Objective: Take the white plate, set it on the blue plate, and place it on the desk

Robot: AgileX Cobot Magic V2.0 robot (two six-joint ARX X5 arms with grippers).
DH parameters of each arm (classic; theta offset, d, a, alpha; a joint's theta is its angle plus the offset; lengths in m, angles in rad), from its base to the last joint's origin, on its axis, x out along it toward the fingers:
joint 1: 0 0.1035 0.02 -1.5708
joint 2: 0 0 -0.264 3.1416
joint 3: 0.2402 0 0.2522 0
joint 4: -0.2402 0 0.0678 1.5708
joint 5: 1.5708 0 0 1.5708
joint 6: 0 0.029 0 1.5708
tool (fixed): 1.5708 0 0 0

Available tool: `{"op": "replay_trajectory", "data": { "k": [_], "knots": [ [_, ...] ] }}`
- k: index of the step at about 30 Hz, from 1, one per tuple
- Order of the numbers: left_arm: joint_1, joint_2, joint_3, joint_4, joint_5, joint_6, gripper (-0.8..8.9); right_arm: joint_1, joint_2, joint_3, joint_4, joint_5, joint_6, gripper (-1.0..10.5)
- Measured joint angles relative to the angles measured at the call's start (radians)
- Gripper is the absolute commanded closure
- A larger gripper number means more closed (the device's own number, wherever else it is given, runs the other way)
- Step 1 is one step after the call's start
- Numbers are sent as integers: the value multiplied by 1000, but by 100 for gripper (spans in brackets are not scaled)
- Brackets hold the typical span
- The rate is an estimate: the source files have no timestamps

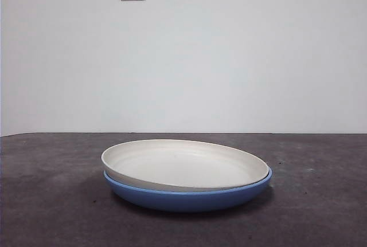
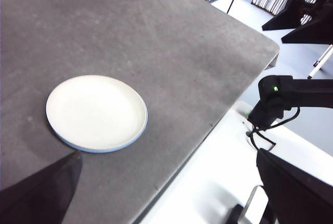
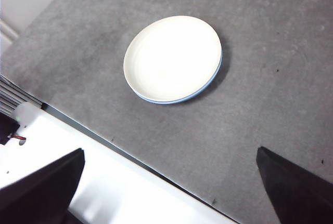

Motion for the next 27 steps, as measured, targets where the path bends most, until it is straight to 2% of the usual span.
{"op": "replay_trajectory", "data": {
  "k": [8, 10, 11, 13, 14, 15, 16, 27],
  "knots": [
    [0, 0, 0, -94, 0, -6, 141, 0, -9, 0, 5, 0, -2, 392],
    [0, 0, 0, -109, 0, -6, 206, 0, -9, 0, 5, 0, -2, 399],
    [0, 0, 0, -113, 0, -6, 272, 0, -9, 0, 5, 0, -2, 437],
    [0, 0, 0, -116, 0, -6, 495, 0, -9, 0, 5, 0, -2, 662],
    [0, 0, 0, -117, 0, -6, 661, 0, -9, 0, 5, 0, -2, 843],
    [0, 0, 0, -117, 0, -6, 822, 0, -9, 0, 5, 0, -2, 965],
    [0, 0, 0, -118, 0, -6, 789, 0, -9, 0, 4, 0, -2, 924],
    [0, 0, 0, -118, 0, -6, 797, 0, -9, 0, 5, 4, -3, 927]
  ]
}}
